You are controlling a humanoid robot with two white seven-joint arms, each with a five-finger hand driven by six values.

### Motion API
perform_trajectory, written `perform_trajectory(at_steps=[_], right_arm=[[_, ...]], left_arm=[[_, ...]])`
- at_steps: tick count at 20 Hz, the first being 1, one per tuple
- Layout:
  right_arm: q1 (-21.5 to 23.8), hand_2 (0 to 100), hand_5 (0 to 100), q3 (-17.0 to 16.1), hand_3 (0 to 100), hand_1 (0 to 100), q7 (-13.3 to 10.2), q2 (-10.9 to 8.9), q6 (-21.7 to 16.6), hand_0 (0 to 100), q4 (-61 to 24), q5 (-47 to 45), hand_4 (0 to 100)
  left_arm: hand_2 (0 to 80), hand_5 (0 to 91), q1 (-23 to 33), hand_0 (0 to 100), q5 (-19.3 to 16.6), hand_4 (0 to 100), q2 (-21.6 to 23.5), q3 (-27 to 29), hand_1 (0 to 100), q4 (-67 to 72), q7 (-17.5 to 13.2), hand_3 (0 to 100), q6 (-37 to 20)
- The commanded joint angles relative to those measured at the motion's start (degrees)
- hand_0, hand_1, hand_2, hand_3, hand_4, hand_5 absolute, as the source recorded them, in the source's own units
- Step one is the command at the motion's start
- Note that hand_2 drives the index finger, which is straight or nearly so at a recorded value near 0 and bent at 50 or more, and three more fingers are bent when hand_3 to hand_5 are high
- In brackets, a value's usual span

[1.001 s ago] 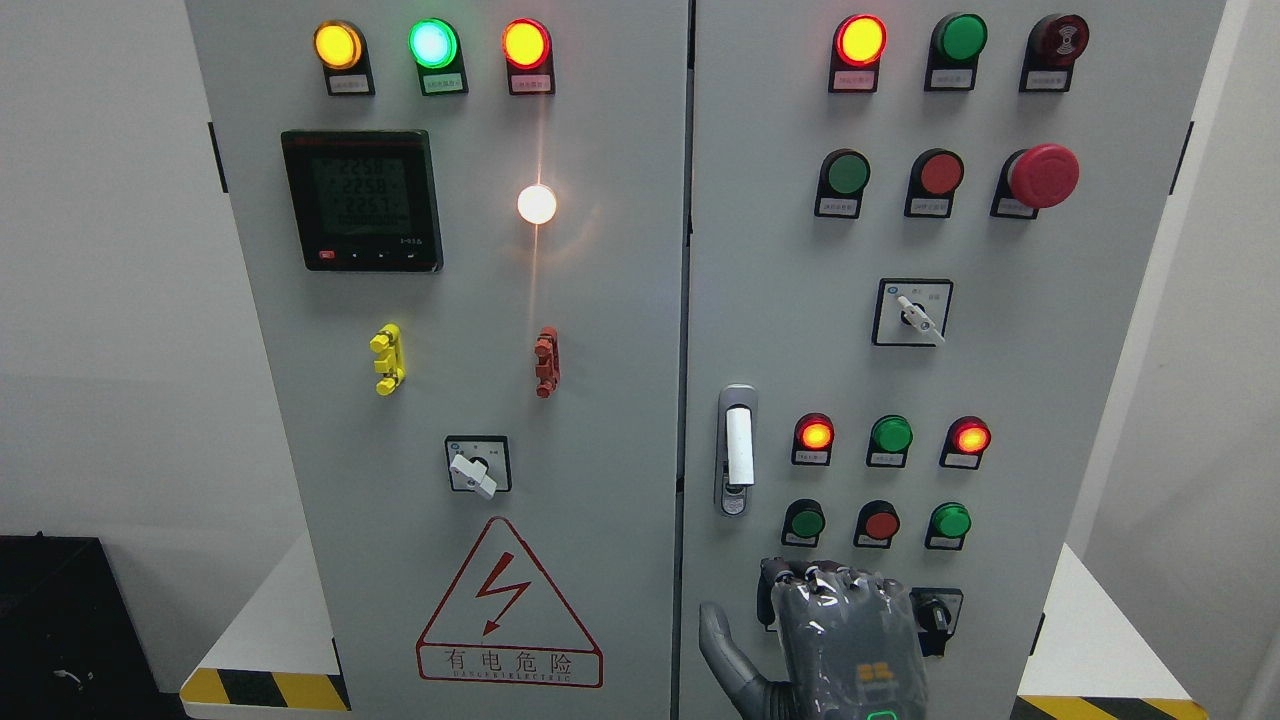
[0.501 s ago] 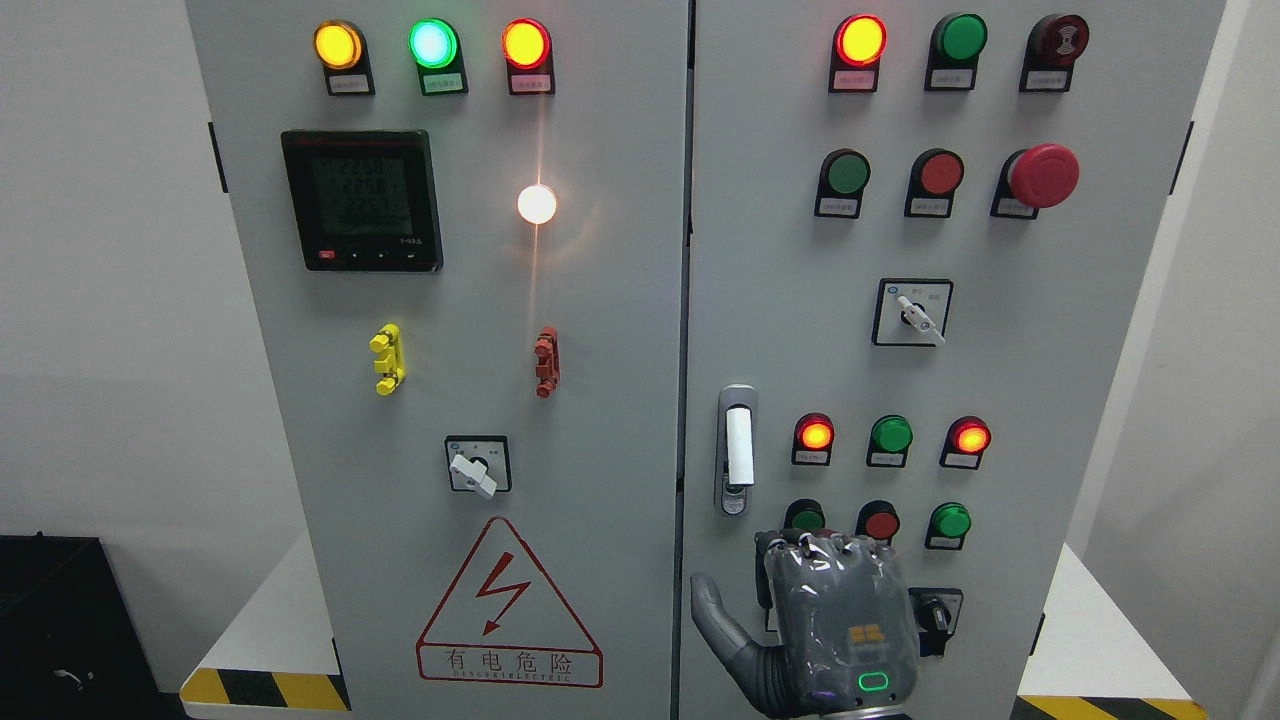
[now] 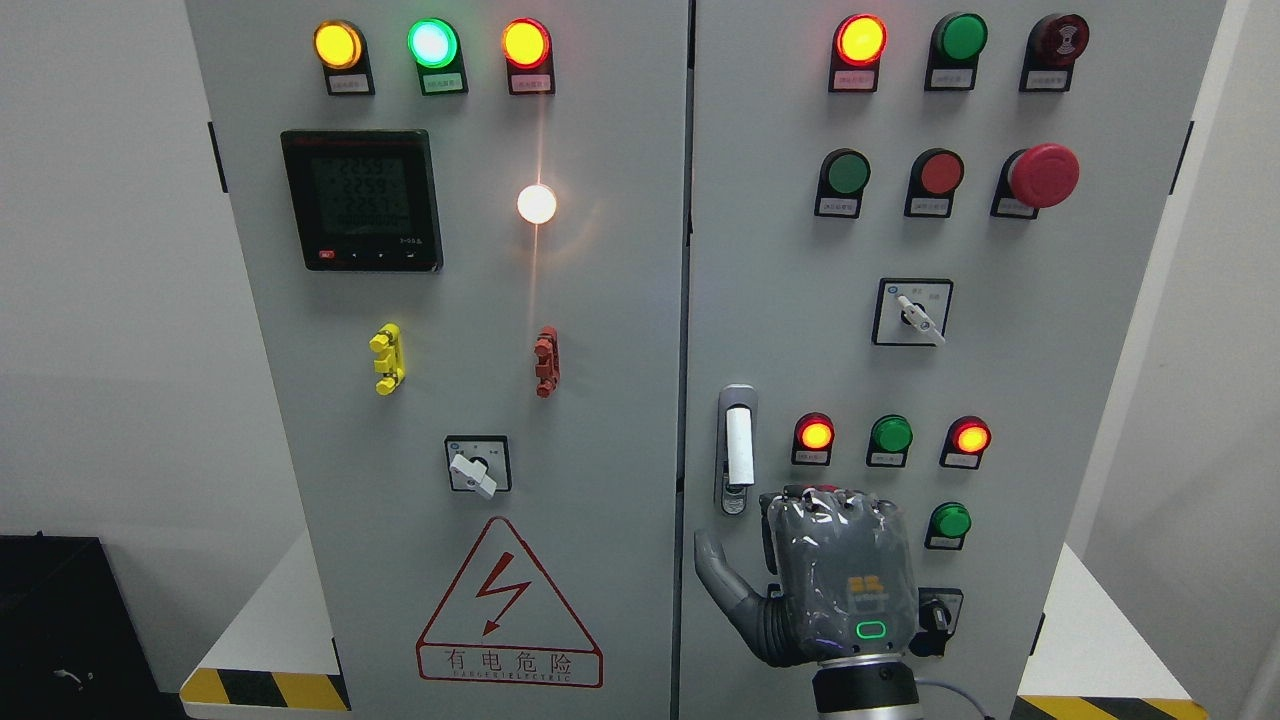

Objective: Release door handle

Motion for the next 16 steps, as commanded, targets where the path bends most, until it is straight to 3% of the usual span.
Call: perform_trajectory(at_steps=[1, 16], right_arm=[[-2.9, 97, 100, -0.5, 100, 29, 0.0, 0.12, 0.2, 30, 3.8, 0.0, 100], [-6.4, 96, 100, -2.3, 100, 33, 0.0, 0.12, 0.2, 29, 7.0, 0.0, 100]], left_arm=[[0.0, 0.0, 1.0, 12, -0.1, 0, 0.0, 0.0, 56, 0.0, 0.0, 0, 0.0], [0.0, 0.0, 1.0, 12, 0.0, 0, 0.0, 0.0, 56, 0.0, 0.0, 0, 0.0]])
